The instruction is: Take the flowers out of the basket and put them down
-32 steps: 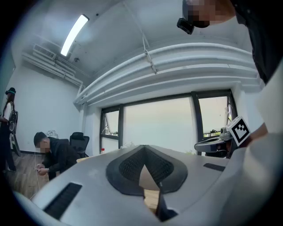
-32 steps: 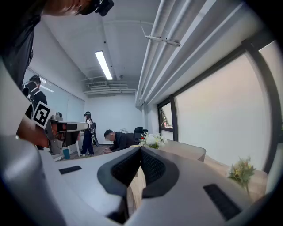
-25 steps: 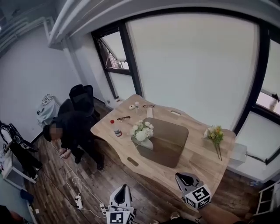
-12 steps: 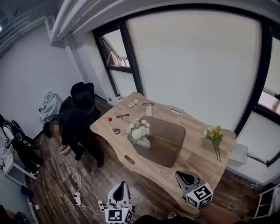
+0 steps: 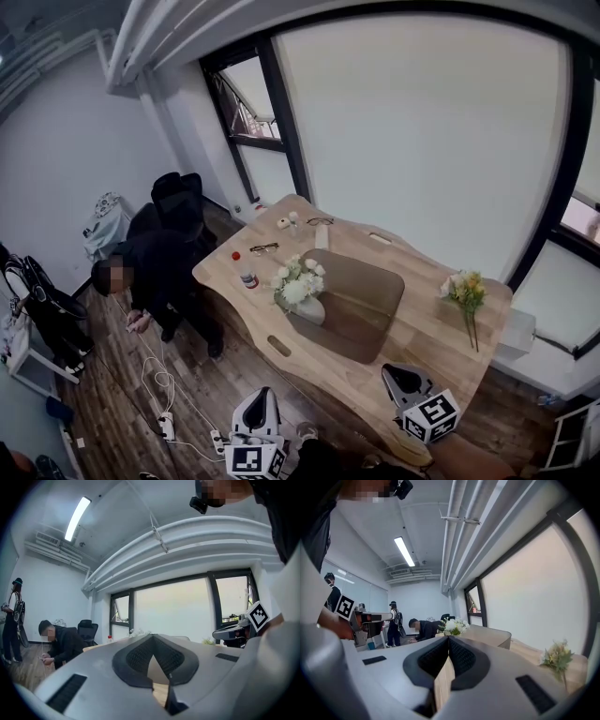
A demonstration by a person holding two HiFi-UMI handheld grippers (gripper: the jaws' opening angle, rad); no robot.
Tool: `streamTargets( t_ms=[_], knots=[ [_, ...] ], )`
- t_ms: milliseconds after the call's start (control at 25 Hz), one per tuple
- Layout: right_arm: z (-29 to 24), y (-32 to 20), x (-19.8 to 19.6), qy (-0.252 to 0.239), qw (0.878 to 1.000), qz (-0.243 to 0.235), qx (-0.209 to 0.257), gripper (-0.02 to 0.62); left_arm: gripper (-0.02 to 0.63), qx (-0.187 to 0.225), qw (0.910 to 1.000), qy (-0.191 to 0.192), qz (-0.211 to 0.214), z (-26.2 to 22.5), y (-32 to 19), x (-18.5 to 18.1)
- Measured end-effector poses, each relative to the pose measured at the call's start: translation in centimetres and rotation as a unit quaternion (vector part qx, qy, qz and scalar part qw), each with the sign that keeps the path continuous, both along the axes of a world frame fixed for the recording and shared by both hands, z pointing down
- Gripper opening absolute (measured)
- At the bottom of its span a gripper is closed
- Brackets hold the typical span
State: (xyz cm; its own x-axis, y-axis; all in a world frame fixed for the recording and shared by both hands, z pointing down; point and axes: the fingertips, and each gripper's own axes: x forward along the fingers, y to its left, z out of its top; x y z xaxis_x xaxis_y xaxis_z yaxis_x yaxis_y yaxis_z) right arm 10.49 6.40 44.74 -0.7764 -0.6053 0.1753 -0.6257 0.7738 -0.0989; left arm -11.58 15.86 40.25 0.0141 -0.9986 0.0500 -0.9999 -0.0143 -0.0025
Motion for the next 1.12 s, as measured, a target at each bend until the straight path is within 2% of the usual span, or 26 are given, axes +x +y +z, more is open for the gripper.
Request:
streamTargets(
  t_ms=[280,440,800,1120],
  knots=[
    [-0.3,-2.2,-2.5,0.008,1.0,0.006,0.006,0.023,0.002,0.004,0.9996,0.011,0.026,0.5,-4.7,-2.6],
    [-0.4,-4.7,-4.1,0.01,1.0,0.025,0.007,0.023,0.002,0.008,0.9988,0.014,0.047,0.4,-8.1,-4.6],
    [-0.2,-11.1,-10.0,0.026,0.997,0.071,0.008,0.023,0.002,0.009,0.9955,0.03,0.09,1.0,-15.9,-11.3],
    [-1.6,-15.4,-14.4,0.028,0.992,0.119,0.015,0.023,0.002,0.015,0.9917,0.039,0.121,0.4,-20.4,-16.8]
  ],
)
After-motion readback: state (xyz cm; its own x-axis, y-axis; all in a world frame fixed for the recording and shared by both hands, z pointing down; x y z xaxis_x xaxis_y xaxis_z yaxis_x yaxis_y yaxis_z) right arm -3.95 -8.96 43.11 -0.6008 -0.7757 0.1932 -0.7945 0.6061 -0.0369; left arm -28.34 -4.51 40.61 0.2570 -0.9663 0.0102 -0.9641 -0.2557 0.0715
